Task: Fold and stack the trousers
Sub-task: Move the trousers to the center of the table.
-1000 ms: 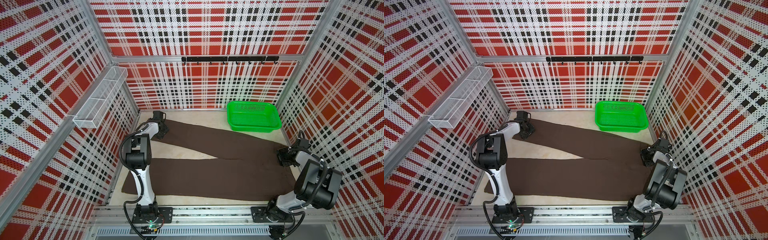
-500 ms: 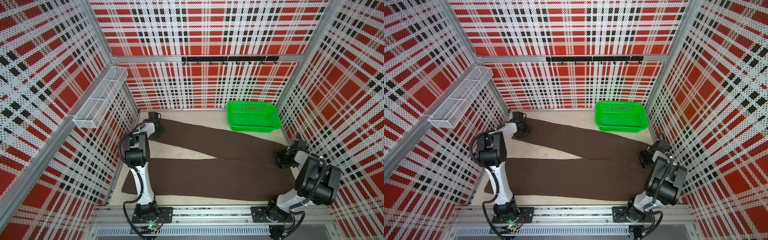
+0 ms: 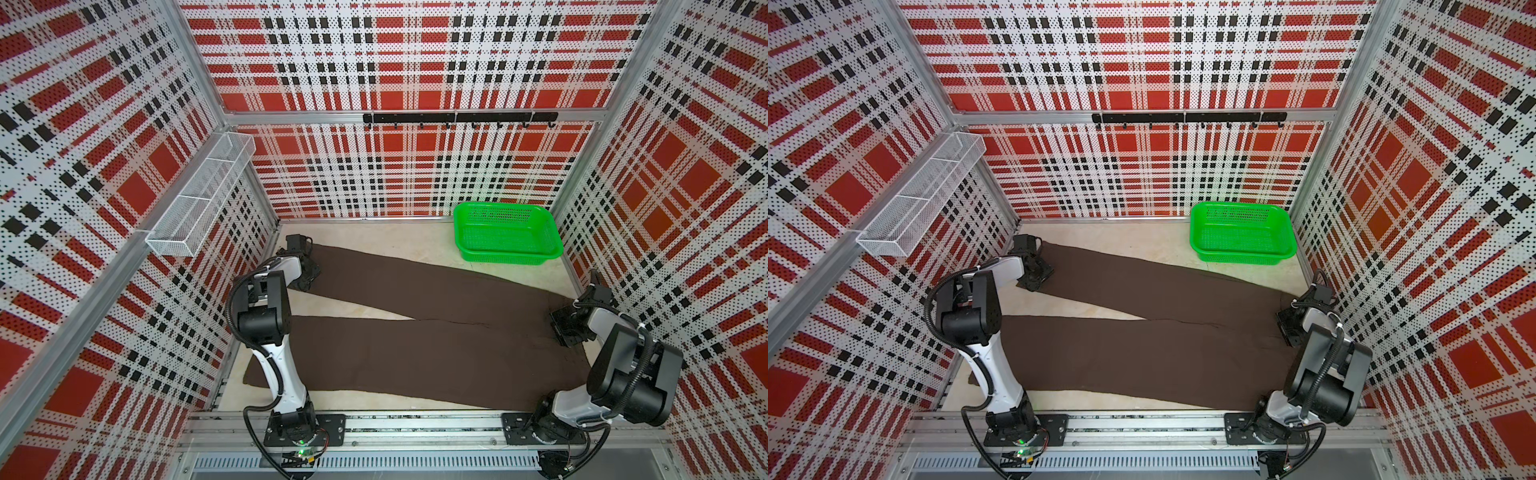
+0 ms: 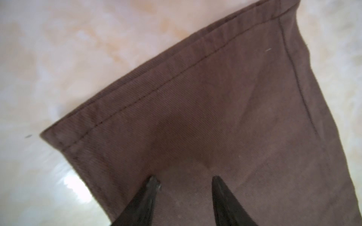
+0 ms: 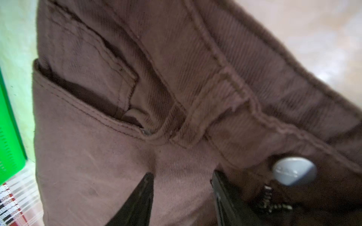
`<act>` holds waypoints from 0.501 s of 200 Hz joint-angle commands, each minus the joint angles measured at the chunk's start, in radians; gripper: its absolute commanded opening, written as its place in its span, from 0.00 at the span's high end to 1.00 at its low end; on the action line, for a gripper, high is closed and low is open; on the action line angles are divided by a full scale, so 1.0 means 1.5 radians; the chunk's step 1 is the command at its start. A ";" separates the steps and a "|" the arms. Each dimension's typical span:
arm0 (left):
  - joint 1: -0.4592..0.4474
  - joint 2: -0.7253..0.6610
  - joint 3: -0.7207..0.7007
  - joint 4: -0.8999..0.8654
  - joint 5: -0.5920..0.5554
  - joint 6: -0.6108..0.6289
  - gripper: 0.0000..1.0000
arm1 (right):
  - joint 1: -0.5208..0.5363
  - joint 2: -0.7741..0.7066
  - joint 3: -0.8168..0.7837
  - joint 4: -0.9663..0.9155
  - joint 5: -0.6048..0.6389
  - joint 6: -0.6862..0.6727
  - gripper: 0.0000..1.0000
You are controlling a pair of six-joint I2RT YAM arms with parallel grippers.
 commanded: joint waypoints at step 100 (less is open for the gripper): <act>-0.042 -0.046 0.155 -0.138 0.005 0.021 0.24 | -0.014 -0.003 0.229 -0.067 0.086 0.019 0.41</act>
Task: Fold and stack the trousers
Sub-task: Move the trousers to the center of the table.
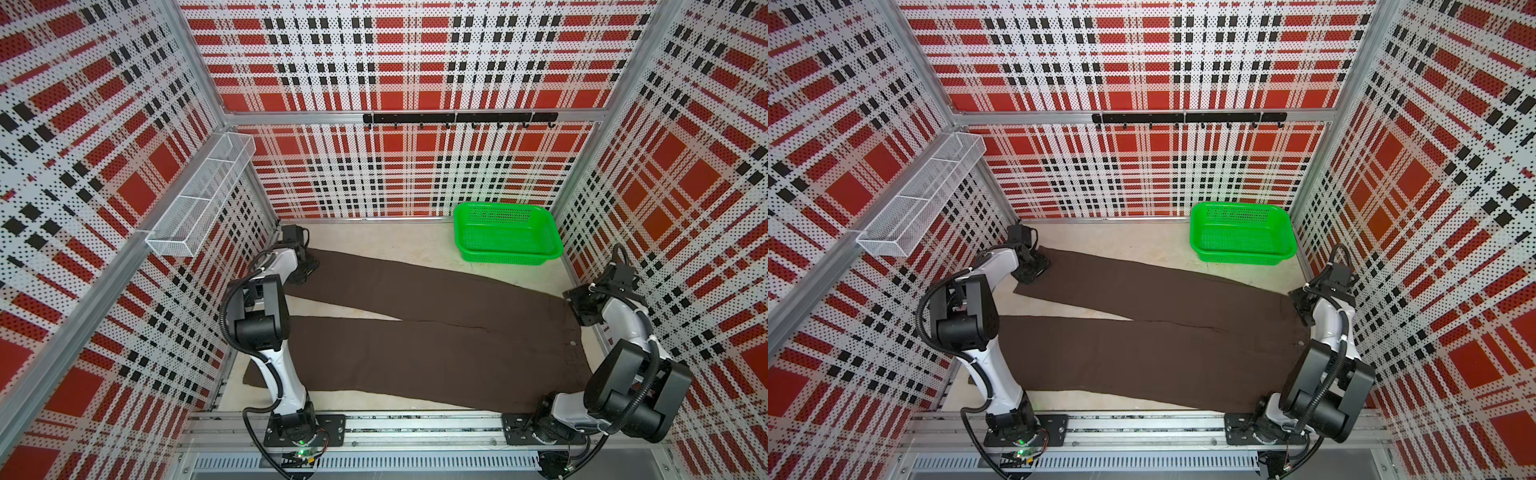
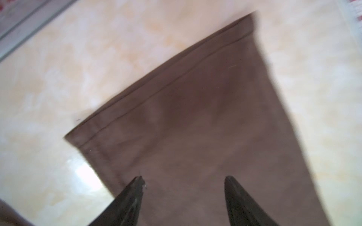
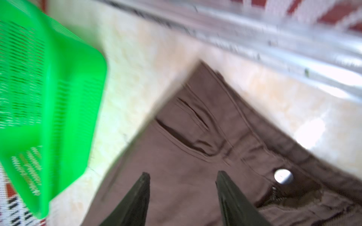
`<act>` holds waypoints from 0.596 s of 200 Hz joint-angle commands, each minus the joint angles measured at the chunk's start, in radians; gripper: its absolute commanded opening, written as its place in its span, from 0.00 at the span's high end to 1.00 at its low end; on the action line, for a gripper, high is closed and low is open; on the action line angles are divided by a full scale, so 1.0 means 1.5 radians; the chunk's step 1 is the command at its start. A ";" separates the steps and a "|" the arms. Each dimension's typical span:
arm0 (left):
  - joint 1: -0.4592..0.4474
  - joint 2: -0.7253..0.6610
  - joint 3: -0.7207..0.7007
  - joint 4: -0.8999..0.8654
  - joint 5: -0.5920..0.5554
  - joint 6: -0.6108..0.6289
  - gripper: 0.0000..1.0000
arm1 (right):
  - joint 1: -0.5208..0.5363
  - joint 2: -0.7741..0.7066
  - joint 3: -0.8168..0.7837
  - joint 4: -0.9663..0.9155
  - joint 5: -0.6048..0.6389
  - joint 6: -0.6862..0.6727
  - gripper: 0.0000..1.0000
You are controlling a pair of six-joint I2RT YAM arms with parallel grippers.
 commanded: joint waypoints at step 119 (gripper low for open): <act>-0.025 -0.085 0.041 -0.015 0.020 0.019 0.23 | -0.010 0.213 0.092 0.075 0.098 0.060 0.44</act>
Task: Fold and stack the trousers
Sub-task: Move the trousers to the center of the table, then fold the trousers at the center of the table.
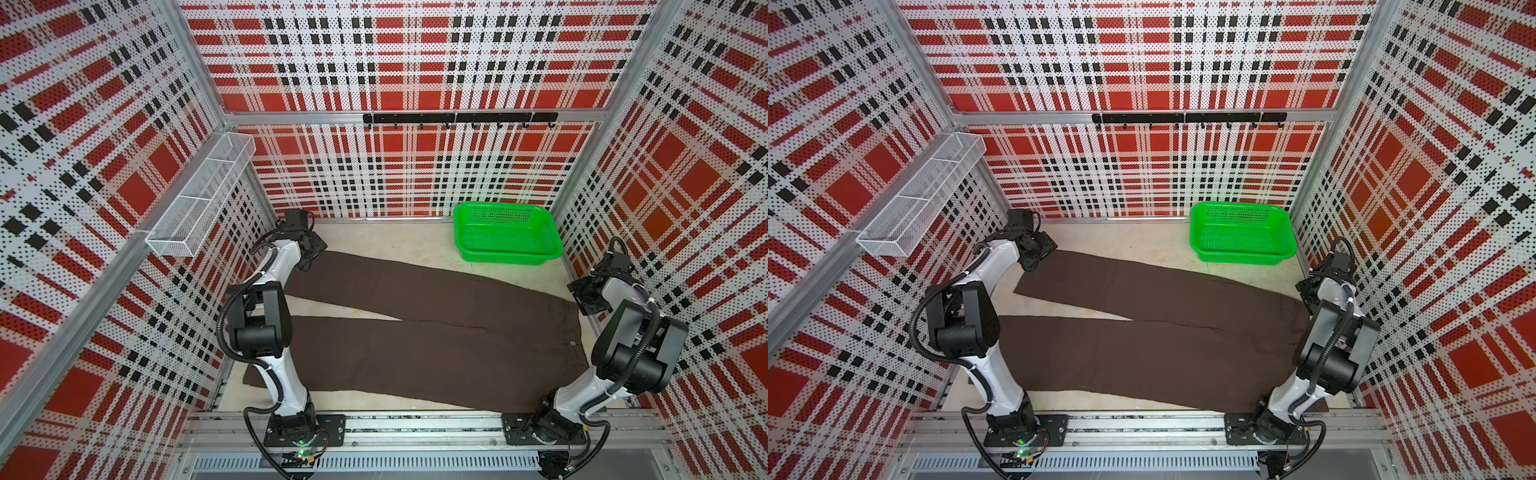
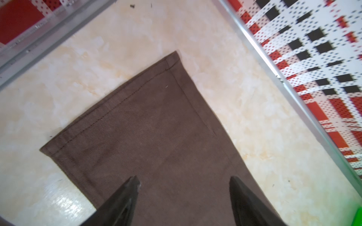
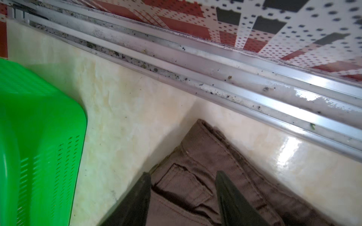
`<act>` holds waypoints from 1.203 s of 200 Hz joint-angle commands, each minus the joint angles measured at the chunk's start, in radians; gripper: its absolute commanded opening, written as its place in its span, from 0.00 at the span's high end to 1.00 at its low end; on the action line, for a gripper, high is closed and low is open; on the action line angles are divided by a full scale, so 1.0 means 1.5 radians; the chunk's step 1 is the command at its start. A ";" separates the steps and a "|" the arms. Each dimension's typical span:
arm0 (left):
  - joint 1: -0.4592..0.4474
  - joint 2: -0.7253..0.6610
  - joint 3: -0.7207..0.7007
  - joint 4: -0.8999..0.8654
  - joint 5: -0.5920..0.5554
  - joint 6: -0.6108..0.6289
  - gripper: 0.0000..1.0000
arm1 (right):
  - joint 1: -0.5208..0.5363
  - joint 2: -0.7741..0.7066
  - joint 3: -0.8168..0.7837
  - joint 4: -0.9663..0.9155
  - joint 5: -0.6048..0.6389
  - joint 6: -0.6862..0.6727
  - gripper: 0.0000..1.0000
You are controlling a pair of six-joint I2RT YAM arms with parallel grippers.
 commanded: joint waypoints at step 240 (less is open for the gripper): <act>0.016 -0.109 -0.002 -0.008 -0.009 0.020 0.29 | 0.008 0.035 0.071 -0.030 0.022 0.089 1.00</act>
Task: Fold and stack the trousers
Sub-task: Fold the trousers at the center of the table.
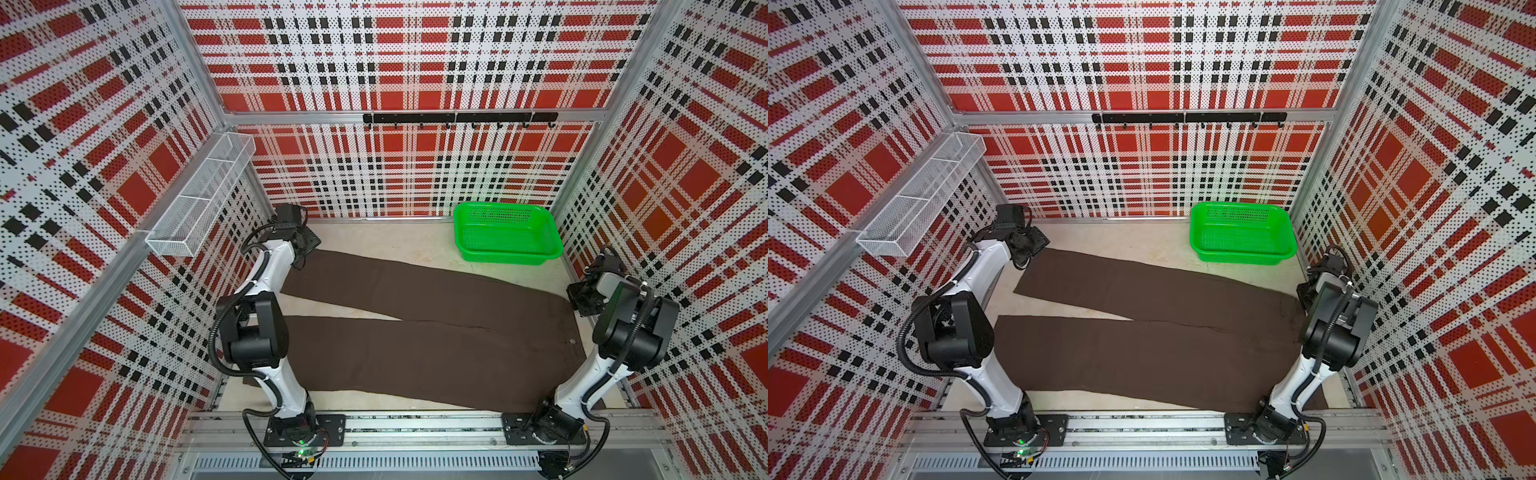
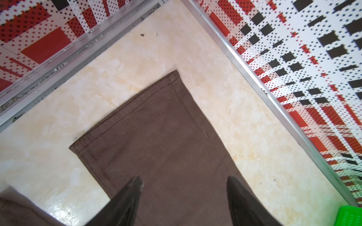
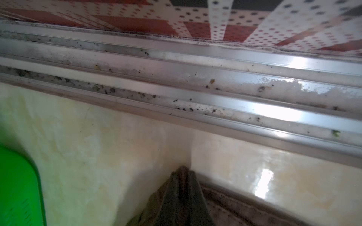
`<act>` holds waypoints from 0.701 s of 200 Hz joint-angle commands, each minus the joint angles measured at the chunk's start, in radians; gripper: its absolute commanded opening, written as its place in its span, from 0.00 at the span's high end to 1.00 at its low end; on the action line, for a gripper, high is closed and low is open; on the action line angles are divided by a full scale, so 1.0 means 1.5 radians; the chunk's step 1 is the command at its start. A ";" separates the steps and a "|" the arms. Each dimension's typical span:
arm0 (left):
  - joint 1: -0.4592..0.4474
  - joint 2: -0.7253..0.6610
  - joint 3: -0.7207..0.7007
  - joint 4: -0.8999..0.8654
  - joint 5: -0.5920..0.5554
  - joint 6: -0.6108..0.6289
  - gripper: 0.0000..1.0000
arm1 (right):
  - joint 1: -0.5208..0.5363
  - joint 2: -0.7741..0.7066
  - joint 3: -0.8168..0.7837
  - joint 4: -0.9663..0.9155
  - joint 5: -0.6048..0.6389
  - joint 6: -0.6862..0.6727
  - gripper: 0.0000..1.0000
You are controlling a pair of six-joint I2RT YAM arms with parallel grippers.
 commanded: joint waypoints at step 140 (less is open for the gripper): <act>-0.015 0.228 0.305 -0.101 0.035 0.033 0.33 | 0.008 -0.353 -0.110 -0.087 -0.064 -0.090 1.00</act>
